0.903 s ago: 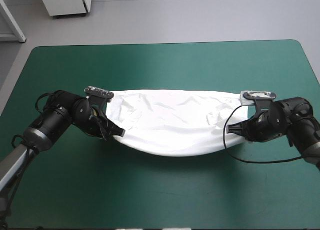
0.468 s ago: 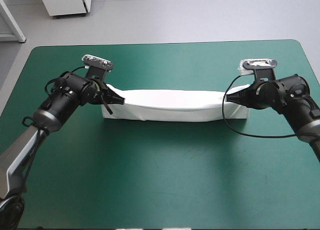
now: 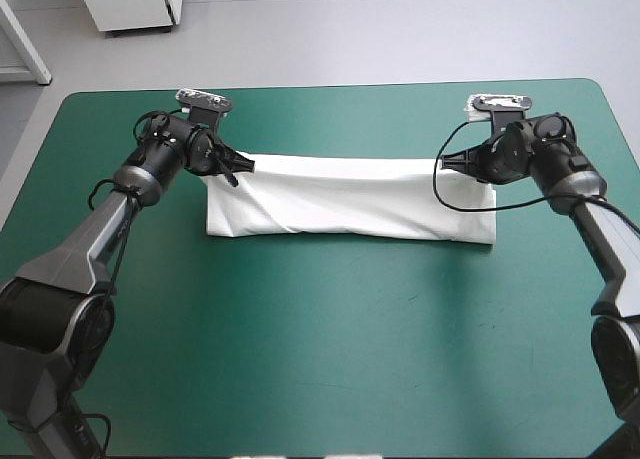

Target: Fold the cloth

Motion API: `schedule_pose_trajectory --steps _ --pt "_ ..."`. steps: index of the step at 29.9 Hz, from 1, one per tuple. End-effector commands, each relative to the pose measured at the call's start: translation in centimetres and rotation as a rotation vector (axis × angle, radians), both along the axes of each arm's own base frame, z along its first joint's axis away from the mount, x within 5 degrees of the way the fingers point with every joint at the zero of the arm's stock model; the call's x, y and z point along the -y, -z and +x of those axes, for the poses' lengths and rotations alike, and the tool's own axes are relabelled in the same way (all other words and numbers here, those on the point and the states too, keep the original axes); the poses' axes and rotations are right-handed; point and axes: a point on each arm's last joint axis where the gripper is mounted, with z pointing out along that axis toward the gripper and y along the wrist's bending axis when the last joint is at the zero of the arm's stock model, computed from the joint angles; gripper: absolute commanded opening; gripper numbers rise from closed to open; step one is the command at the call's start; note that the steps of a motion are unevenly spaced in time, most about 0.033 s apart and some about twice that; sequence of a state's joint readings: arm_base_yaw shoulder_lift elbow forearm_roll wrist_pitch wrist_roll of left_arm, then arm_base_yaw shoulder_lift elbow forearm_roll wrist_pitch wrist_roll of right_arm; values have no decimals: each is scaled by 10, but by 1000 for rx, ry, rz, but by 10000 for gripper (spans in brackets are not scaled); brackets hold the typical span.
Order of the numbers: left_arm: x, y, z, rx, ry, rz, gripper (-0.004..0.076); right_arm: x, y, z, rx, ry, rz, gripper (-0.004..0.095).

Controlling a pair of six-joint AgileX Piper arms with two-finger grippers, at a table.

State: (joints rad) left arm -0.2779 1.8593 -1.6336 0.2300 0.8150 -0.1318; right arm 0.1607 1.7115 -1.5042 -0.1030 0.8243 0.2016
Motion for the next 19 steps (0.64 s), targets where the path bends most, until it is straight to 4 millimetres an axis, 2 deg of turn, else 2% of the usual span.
schedule_pose_trajectory --steps 1,5,10,16,18,19 --pt "4 -14 11 91 9 -50 -9 1 -12 14 79 -2 9 -19" --pt "8 13 21 31 7 -42 -9 -2 9 29 38 0 21 -19" --pt "11 32 30 8 11 -42 -9 -2 31 40 -12 9 29 -19" --pt "12 36 31 -1 11 -53 10 -2 37 43 -35 0 41 -6" --pt "12 36 30 -10 10 -58 57 -3 36 43 -37 -14 34 46" --pt "13 34 28 -40 3 -77 97 -3 33 43 -32 -14 34 105"
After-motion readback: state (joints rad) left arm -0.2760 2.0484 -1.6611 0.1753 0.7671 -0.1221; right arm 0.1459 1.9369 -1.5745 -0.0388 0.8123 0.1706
